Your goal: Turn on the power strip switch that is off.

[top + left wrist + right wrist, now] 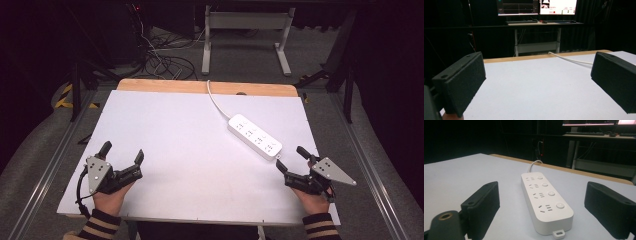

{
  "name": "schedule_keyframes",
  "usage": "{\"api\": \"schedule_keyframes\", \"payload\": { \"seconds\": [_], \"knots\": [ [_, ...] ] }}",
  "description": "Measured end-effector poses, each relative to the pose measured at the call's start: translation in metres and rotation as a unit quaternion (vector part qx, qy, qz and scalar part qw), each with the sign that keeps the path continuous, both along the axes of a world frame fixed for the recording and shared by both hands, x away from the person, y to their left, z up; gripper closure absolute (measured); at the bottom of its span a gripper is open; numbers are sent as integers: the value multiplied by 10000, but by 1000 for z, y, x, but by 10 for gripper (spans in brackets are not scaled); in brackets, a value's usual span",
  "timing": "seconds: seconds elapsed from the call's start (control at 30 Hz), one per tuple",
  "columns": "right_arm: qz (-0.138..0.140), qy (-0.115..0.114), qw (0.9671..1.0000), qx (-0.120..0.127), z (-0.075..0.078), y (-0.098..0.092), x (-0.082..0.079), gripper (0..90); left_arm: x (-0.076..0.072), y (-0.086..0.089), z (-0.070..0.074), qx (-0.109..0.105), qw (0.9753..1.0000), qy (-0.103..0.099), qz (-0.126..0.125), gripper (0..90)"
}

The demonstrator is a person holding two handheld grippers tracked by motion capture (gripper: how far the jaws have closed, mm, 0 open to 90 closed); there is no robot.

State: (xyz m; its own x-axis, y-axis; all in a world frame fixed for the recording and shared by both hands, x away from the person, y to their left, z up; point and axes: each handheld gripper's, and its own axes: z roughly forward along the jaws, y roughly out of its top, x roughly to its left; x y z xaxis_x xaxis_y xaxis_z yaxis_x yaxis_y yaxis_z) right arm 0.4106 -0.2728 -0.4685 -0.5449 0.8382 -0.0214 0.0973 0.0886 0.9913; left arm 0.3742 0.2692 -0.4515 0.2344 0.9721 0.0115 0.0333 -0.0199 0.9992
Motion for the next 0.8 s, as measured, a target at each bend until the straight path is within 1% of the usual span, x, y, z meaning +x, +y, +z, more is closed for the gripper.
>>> {"api": "schedule_keyframes", "payload": {
  "seconds": [0.2,0.27,0.3,0.33,0.37,0.4,0.57,0.6,0.67,0.7,0.73,0.77,0.8],
  "knots": [
    [-2,-50,10000,72,0,0,-1,132,0,0,0,7,10000,14,1,3],
    [-44,-112,9999,84,0,-1,-1,112,0,0,0,12,10000,13,-2,3],
    [-44,-112,9999,84,0,-1,-1,112,0,0,0,16,10000,12,-1,3],
    [-113,-107,9998,132,1,-1,-1,83,0,0,0,13,10000,12,2,3],
    [-131,-104,9997,168,1,-1,-1,75,0,0,0,8,10000,19,5,3],
    [-142,-128,9997,174,1,-1,-1,73,0,0,0,2,10000,24,3,3],
    [-98,-110,9997,217,1,-1,0,79,0,-1,0,15,10000,11,-22,3],
    [-78,-66,9996,256,1,-1,0,128,-1,-1,1,21,10000,5,-29,3],
    [-39,-53,9996,268,2,-2,0,240,-1,-1,1,24,10000,-20,-54,4],
    [-39,-53,9996,268,2,-2,0,240,-1,-1,1,24,10000,-20,-54,4],
    [76,-63,9997,212,2,-4,-2,532,-1,-1,1,19,10000,-18,-56,4],
    [150,-38,9996,223,3,-5,-3,670,-1,-1,2,15,10000,-20,-64,4],
    [226,58,9994,251,3,-7,-3,821,-1,-2,1,-1,10000,-18,-68,4]
  ]
}}
